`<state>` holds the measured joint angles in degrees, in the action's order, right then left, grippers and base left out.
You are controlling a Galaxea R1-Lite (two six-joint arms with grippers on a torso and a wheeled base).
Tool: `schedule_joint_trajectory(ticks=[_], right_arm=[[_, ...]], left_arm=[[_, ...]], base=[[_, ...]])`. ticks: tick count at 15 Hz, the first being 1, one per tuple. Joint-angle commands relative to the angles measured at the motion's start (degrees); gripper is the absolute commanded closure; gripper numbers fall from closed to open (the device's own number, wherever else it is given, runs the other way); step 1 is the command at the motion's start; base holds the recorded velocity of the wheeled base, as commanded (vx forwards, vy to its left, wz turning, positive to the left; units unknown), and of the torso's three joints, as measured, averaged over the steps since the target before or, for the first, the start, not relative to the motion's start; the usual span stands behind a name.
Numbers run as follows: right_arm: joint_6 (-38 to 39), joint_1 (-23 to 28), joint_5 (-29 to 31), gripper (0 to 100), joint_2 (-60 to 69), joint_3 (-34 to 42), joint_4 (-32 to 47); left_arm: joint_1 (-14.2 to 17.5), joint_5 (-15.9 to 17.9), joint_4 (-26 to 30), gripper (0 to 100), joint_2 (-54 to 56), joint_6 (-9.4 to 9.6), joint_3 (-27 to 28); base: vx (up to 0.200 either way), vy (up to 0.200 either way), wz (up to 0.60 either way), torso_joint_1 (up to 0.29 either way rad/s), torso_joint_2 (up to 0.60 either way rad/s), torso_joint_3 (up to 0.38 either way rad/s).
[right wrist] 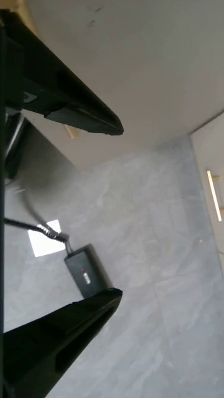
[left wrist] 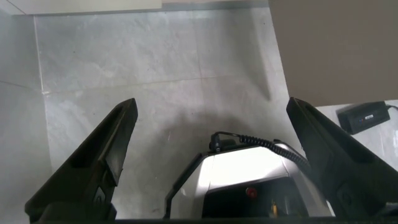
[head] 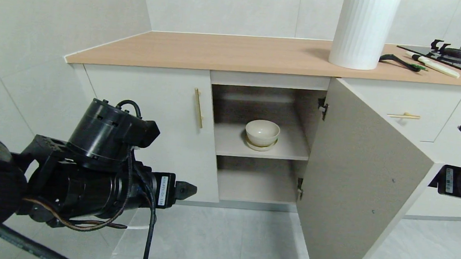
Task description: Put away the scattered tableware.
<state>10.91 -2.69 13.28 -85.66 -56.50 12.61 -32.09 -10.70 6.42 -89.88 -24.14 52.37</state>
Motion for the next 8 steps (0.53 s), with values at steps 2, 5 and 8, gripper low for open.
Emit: schedule_joint_trajectory(ticks=[2, 5, 8], right_arm=[[1.48, -4.6, -0.18, 0, -1.96, 2.36, -3.99], [3.06, -7.24, -0.09, 0, -7.24, 5.09, -12.43], [6.76, -10.23, -0.18, 0, -12.16, 6.76, -21.13]], left_arm=[[0.01, -0.02, -0.01, 0, 0.06, -0.03, 0.01], [0.01, -0.02, -0.01, 0, -0.03, -0.03, 0.01], [0.01, -0.02, 0.08, 0, 0.32, -0.03, 0.01]], base=[[0.0, 0.0, 0.0, 0.0, 0.0, 0.0], [0.0, 0.0, 0.0, 0.0, 0.0, 0.0], [0.0, 0.0, 0.0, 0.0, 0.0, 0.0]])
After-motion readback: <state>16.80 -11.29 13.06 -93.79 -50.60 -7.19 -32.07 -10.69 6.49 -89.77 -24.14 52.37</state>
